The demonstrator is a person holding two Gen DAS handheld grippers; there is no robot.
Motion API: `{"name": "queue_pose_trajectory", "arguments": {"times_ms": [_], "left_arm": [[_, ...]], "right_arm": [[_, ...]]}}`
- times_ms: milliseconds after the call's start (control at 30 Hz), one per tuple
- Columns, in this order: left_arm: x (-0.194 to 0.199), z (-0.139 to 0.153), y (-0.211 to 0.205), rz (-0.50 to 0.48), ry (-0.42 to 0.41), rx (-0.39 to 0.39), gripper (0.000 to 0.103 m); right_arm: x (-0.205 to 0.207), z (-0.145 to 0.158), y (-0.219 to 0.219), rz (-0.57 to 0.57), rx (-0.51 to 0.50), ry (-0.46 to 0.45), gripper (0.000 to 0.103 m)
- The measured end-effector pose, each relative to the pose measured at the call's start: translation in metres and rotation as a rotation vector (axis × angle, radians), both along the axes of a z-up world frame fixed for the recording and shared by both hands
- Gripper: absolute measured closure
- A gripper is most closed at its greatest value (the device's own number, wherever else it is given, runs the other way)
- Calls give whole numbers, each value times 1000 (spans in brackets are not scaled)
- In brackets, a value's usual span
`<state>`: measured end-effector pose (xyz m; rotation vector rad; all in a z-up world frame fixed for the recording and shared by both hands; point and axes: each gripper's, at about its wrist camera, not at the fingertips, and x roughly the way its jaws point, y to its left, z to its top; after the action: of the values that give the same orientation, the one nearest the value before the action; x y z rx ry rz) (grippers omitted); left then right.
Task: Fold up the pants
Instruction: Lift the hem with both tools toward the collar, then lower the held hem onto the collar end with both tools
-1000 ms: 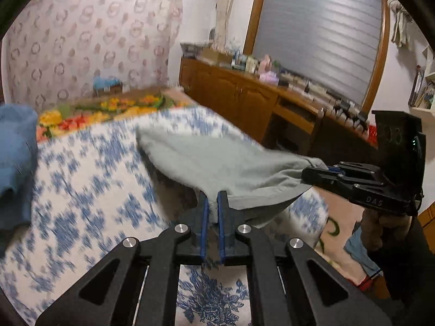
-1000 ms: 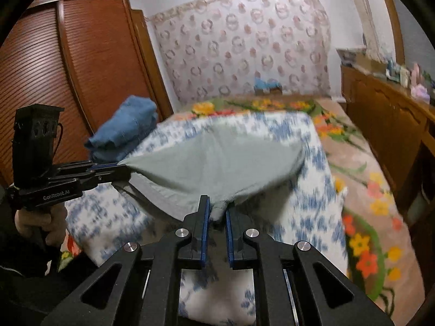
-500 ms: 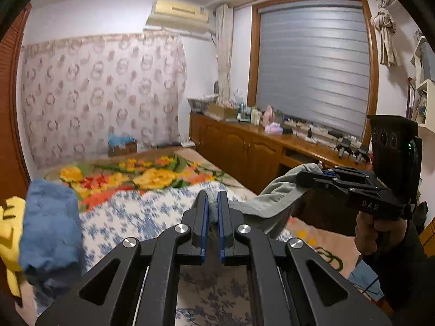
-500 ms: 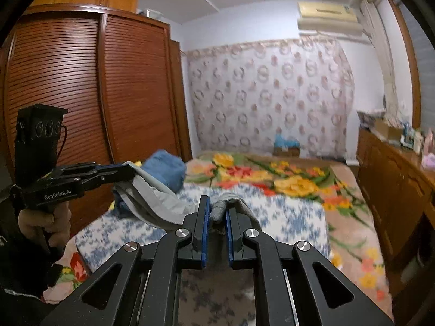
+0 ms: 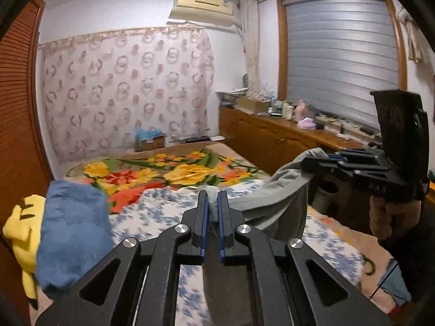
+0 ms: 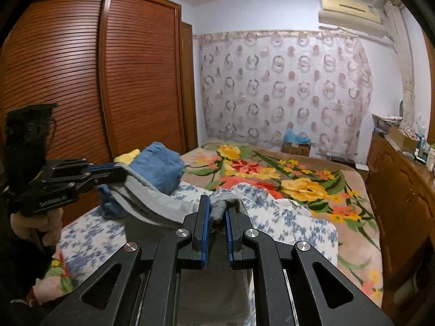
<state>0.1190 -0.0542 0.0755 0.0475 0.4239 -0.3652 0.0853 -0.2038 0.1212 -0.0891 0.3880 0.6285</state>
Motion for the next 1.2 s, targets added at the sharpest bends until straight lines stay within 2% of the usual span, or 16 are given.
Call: {"name": "queue_pose_trajectory", "arguments": {"times_ms": [233,367,467,600,733,800,1033,1200], "left_arm": [[42,34,18,51,-33,9,96],[44,52,21,67,-94,36,96],[38,40,22,71,-81,40,96],[30,0,25,73,-5,49,96],[17,-36,29,74,71,42,96],[8,-44,26,71,87,47,96],[-3,-44,26,52,101,52,96],[-5,-46,29,45,104,50,96]], "right_arm": [[73,38,28,14,8,-11,93],[89,53,39,17,8,-63,93],[86,41,44,19,-1,-58,93],[75,-9,52,26,-34,10,93],[70,-45,62,36,-52,86,93],[66,-57,67,37,-63,116,93],[60,-56,77,36,-69,141,93],[50,-58,65,30,-66,145,93]]}}
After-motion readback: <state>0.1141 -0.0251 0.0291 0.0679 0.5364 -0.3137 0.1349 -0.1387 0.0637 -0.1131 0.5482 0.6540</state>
